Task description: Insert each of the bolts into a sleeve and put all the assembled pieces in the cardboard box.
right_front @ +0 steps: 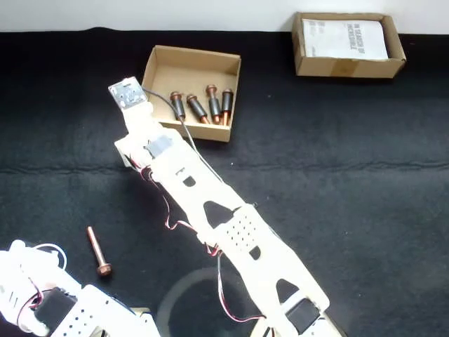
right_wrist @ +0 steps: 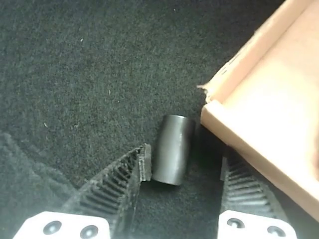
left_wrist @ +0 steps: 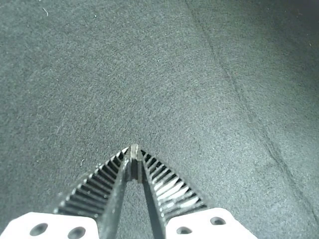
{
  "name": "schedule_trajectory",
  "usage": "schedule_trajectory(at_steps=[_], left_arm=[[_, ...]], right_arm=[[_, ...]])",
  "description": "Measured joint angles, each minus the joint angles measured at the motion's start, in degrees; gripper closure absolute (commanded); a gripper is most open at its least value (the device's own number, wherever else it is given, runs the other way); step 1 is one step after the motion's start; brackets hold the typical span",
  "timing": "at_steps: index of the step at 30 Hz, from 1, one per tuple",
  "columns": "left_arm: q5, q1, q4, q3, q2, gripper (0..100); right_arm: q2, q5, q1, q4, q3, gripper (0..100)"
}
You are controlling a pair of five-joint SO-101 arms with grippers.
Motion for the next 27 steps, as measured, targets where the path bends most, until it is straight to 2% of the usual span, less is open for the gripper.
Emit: schedule_trajectory(at_steps=[2, 6, 17, 27], left_arm=[[0.00, 0.00, 0.00, 0.00, 0.00, 99], [0.00, 0.00, 0.00, 0.00, 0.00, 99], [0.00, 0.00, 0.00, 0.00, 0.00, 99], [0.00, 1.05, 0.00, 0.00, 0.00, 99]], right_arm=[[1.93, 0.00, 0.00, 0.00, -1.93, 80.3], [6.15, 0.00, 0.35, 0.00, -7.12, 98.8], [8.97, 0.18, 1.23, 1.14, -13.10, 99.1], [-5.63, 0.18, 0.79, 16.97, -13.01, 99.1]])
